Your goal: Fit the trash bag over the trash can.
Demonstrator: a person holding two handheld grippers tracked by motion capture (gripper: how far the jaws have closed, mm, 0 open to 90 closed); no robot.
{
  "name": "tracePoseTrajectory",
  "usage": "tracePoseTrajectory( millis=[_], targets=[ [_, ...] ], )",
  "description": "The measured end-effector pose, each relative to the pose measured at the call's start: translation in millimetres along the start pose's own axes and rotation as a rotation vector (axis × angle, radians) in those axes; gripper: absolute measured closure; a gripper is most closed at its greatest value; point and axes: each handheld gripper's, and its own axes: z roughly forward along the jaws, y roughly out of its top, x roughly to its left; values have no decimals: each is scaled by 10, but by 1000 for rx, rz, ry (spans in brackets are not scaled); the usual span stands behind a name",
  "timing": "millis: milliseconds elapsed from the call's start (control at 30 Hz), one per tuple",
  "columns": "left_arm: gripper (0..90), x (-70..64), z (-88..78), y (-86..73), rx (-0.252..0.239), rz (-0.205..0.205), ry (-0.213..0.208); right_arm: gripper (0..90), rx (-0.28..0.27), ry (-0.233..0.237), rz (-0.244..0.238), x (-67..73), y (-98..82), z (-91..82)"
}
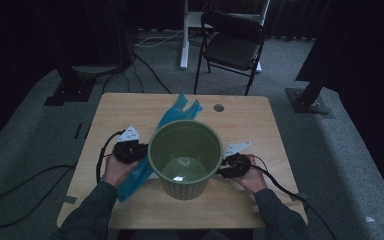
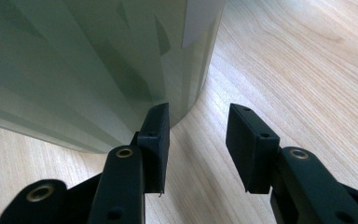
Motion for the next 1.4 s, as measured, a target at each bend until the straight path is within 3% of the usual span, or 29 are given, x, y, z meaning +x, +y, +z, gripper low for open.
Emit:
tracePoseTrajectory(
  millis=[167, 333, 700, 1400],
  targets=[
    [896, 101, -126, 90, -35, -16, 5, 585, 14, -2, -9, -13, -13, 20],
    [896, 193, -229, 159, -60, -30, 11, 596, 12, -4, 16, -65, -48, -8],
    [896, 311, -366, 410, -63, -18, -25, 590, 16, -12, 20, -90, -78, -23],
    [895, 319, -536, 788, -125, 2, -39, 592, 37, -11, 12, -84, -94, -24]
  ],
)
